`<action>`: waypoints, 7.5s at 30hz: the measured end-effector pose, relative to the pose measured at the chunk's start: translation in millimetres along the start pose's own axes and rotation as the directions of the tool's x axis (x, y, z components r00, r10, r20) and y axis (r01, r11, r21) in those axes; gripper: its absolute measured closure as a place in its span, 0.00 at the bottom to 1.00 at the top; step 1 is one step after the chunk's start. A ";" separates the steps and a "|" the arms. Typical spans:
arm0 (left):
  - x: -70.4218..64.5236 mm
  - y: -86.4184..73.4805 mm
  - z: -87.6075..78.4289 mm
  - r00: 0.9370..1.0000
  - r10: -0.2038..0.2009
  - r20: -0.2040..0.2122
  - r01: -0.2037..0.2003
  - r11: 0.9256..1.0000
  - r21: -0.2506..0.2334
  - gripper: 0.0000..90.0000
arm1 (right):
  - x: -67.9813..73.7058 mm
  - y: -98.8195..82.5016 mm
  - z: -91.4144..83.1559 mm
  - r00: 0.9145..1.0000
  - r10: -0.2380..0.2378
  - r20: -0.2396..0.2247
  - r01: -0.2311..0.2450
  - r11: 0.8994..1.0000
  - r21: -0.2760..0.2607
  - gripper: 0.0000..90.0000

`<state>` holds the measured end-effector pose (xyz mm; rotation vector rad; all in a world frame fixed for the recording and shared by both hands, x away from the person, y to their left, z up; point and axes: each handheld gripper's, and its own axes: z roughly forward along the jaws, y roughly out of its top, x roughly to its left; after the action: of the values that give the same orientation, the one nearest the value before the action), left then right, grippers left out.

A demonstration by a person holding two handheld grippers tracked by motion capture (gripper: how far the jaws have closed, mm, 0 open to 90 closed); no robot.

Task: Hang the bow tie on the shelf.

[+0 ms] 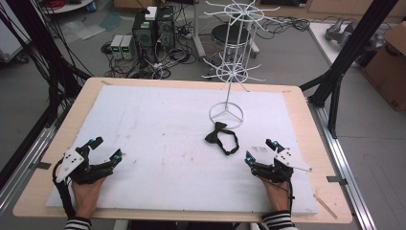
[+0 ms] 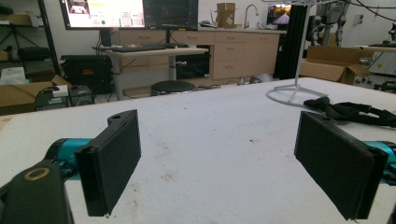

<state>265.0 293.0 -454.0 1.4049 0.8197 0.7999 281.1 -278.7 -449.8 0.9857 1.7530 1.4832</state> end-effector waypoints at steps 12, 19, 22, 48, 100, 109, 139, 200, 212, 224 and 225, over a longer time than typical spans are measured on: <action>0.3 0.1 0.0 1.000 -0.003 0.000 0.003 1.000 0.003 0.17 | 9.1 33.0 21.3 0.987 -0.017 -0.157 0.043 0.986 0.162 0.11; 0.5 0.0 -0.1 1.000 -0.004 0.001 0.004 1.000 0.002 0.17 | 12.6 50.9 40.8 0.980 0.011 -0.200 0.038 0.971 0.238 0.11; 0.6 0.0 0.0 1.000 -0.006 0.001 0.006 1.000 0.001 0.17 | 12.7 55.9 48.2 0.978 0.018 -0.208 0.037 0.965 0.261 0.11; 1.2 0.2 0.0 1.000 -0.006 0.002 0.006 1.000 0.004 0.17 | 42.2 71.4 124.2 0.951 -0.103 -0.291 0.253 0.800 0.544 0.17; 2.1 0.2 0.3 1.000 -0.018 0.005 0.018 1.000 0.006 0.17 | 50.3 60.9 152.6 0.955 -0.089 -0.283 0.271 0.648 0.712 0.96; 2.0 0.2 0.5 1.000 -0.017 0.006 0.017 1.000 0.005 0.17 | 54.1 71.7 141.9 0.955 -0.109 -0.276 0.271 0.695 0.666 0.96; 1.5 0.3 0.3 1.000 -0.009 0.005 0.009 1.000 0.009 0.17 | 51.2 109.5 81.7 0.969 -0.117 -0.219 0.197 0.899 0.391 0.96; 1.6 0.2 0.5 1.000 -0.014 0.005 0.014 1.000 0.007 0.17 | 20.8 168.3 55.6 0.991 -0.135 -0.008 0.135 0.980 0.143 0.96; 1.5 0.3 0.5 1.000 -0.011 0.005 0.011 1.000 0.008 0.17 | 14.1 163.8 71.0 0.994 -0.105 -0.006 0.105 0.983 0.151 0.96; 1.5 0.3 0.5 1.000 -0.013 0.005 0.013 1.000 0.007 0.17 | 12.2 163.4 91.5 0.997 -0.080 -0.020 0.082 0.984 0.159 0.96; 1.6 0.2 0.4 1.000 -0.012 0.006 0.012 1.000 0.007 0.17 | 11.8 162.3 93.0 0.997 -0.078 -0.022 0.081 0.983 0.165 0.96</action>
<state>266.2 294.2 -453.8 1.4069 0.8270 0.7840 376.4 -207.0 -305.2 0.9764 1.9288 1.3152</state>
